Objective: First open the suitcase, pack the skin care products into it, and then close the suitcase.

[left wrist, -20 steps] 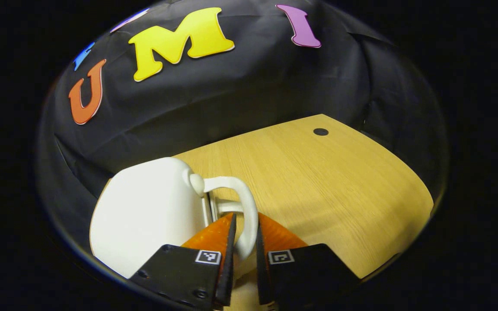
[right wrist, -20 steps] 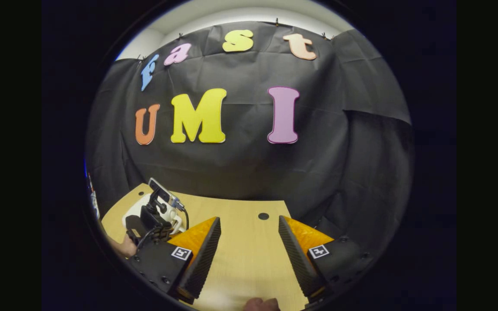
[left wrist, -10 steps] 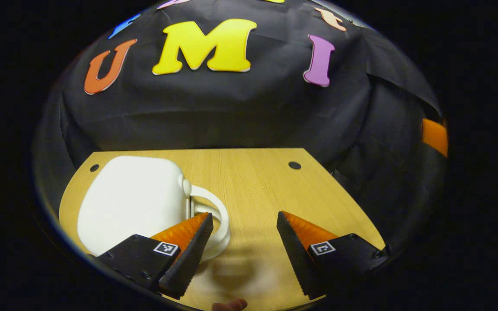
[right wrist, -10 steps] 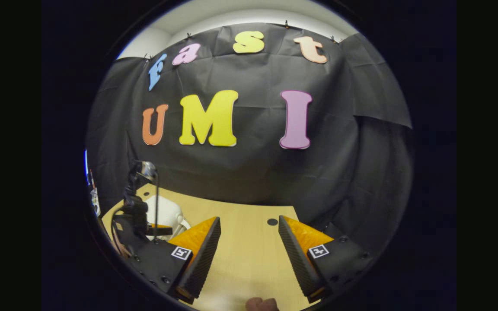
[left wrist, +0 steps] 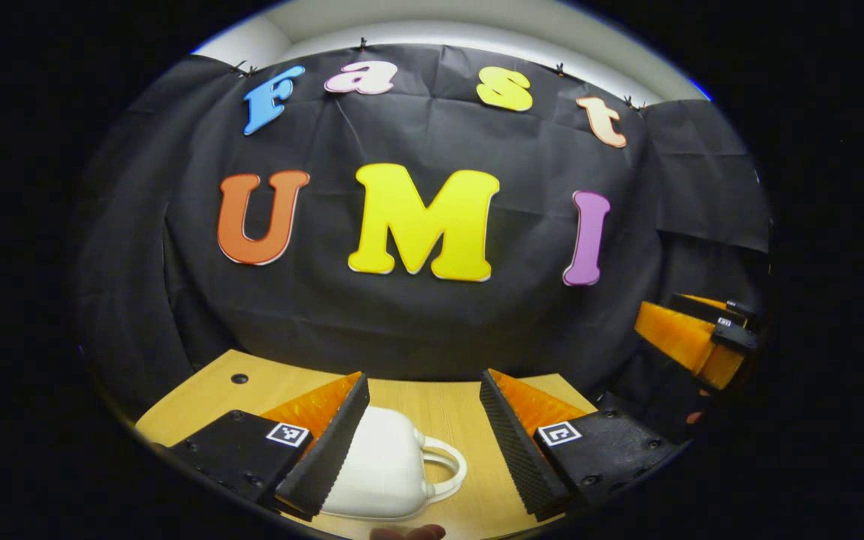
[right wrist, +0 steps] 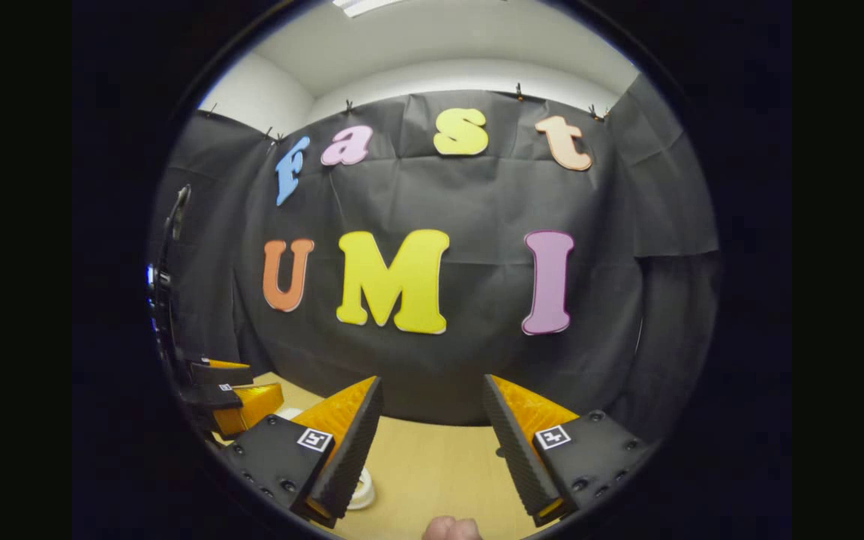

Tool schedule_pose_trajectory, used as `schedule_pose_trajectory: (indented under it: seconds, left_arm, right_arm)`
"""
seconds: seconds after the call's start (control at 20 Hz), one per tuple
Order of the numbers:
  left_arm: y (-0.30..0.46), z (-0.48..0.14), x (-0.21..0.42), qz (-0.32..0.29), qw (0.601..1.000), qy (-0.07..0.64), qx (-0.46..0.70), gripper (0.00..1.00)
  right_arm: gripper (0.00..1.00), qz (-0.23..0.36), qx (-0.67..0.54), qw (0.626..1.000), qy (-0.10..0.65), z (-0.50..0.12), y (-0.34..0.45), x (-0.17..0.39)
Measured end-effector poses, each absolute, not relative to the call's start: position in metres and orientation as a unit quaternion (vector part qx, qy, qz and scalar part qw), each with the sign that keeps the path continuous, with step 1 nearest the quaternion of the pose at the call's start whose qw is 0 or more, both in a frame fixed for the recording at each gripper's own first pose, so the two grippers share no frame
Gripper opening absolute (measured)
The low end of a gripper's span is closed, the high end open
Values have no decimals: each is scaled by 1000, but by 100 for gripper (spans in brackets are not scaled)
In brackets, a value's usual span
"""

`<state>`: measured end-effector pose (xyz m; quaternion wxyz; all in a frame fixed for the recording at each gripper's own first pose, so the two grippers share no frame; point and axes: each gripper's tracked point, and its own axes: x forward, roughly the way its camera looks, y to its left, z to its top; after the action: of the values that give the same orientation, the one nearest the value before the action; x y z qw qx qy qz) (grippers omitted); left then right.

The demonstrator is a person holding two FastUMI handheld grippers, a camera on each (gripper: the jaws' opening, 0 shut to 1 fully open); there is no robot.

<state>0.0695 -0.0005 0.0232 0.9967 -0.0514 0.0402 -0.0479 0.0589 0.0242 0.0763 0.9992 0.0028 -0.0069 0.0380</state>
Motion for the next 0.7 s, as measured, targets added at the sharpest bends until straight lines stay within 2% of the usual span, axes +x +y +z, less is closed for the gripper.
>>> schedule_pose_trajectory:
  seconds: [0.35, 0.7]
  left_arm:
    - [33, 69, 52, -21, 998, -5, -66, 95]
    - [45, 70, 38, -5, 997, -9, -71, 95]
  right_arm:
    - [79, 47, -3, 998, -49, 104, 70, 54]
    - [79, 59, -5, 997, -49, 104, 91, 40]
